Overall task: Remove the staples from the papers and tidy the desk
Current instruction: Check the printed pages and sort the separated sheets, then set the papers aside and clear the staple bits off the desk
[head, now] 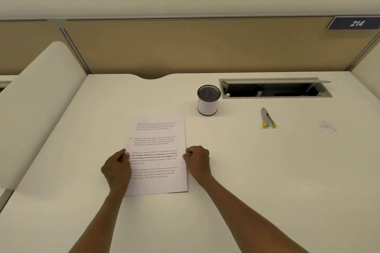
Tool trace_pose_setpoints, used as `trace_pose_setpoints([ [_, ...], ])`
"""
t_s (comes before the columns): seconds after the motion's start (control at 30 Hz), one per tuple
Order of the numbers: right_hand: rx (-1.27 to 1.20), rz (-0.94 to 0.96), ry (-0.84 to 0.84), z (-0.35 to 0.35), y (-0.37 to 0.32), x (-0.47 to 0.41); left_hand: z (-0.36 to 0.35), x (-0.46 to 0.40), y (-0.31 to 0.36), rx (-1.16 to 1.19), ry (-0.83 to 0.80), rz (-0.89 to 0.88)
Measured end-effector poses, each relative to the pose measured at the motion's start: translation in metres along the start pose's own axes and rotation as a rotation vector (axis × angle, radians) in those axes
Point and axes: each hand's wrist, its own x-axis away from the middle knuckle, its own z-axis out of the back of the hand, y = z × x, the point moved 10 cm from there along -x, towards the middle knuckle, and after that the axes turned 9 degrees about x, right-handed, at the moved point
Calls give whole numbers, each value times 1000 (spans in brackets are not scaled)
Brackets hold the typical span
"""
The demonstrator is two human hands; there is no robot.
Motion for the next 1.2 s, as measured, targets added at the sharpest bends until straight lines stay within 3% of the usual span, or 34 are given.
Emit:
trace_pose_setpoints([
  [0.47, 35, 155, -9, -4, -8, 4, -5, -14, -6, -108, -18, -84],
  [0.83, -53, 148, -71, -2, -2, 0, 2, -17, 1, -128, -19, -75],
  [1.03, -13, 138, 82, 35, 19, 8, -8, 13, 32, -74, 3, -274],
  [1.2, 170, 278, 263, 80, 39, 25, -57, 63, 69, -48, -93, -414],
])
